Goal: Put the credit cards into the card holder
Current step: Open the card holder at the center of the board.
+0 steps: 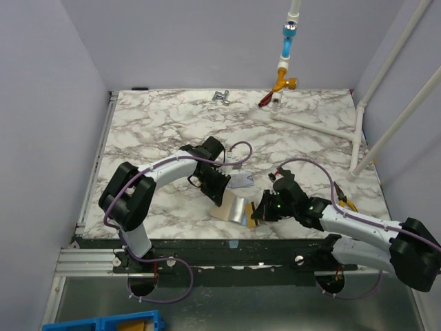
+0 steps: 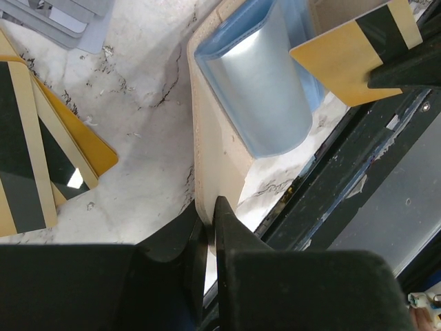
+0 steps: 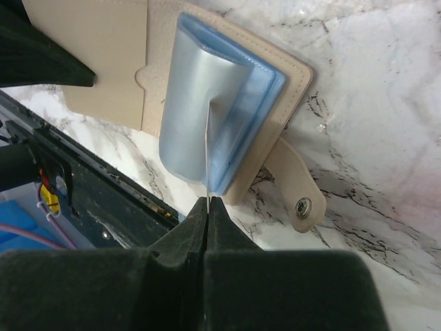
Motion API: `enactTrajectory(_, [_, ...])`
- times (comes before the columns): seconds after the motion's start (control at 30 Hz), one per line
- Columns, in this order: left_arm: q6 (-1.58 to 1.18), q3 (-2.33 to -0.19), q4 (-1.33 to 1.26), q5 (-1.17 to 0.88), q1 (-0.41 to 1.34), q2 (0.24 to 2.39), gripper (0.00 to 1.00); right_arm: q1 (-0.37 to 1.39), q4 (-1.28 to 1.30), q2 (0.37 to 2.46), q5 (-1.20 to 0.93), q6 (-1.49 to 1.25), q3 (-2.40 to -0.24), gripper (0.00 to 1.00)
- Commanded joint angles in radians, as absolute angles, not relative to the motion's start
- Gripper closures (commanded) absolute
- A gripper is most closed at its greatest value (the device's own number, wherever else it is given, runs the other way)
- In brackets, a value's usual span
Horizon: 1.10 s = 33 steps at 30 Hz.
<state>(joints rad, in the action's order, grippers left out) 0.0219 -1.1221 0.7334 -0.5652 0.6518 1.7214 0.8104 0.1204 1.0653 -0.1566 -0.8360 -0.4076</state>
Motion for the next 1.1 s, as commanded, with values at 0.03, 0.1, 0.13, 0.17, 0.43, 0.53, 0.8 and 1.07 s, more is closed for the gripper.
enactTrajectory(0.03, [0.022, -1.146, 0.741, -0.545, 0.649, 1.739, 0.89, 0.81, 0.101, 1.077, -0.217, -0.823, -0.389, 0.99])
enactTrajectory(0.1, [0.026, -1.146, 0.741, -0.54, 0.649, 1.738, 0.89, 0.81, 0.104, 1.084, -0.216, -0.829, -0.379, 0.99])
enactTrajectory(0.13, [0.027, -1.146, 0.742, -0.54, 0.649, 1.737, 0.88, 0.811, 0.111, 1.089, -0.214, -0.832, -0.376, 0.99])
enactTrajectory(0.17, [0.028, -1.147, 0.744, -0.538, 0.649, 1.736, 0.89, 0.81, 0.122, 1.092, -0.213, -0.832, -0.376, 0.99])
enactTrajectory(0.43, [0.03, -1.15, 0.746, -0.533, 0.648, 1.731, 0.87, 0.81, 0.118, 1.097, -0.221, -0.839, -0.354, 0.99])
enactTrajectory(0.53, [0.03, -1.152, 0.746, -0.534, 0.648, 1.732, 0.87, 0.81, 0.112, 1.131, -0.238, -0.826, -0.369, 0.99])
enactTrajectory(0.8, [0.051, -1.166, 0.754, -0.577, 0.648, 1.729, 0.83, 0.81, 0.067, 1.152, -0.281, -0.782, -0.402, 0.99])
enactTrajectory(1.07, [0.082, -1.17, 0.773, -0.683, 0.626, 1.732, 0.78, 0.81, 0.058, 1.129, -0.303, -0.75, -0.448, 0.99])
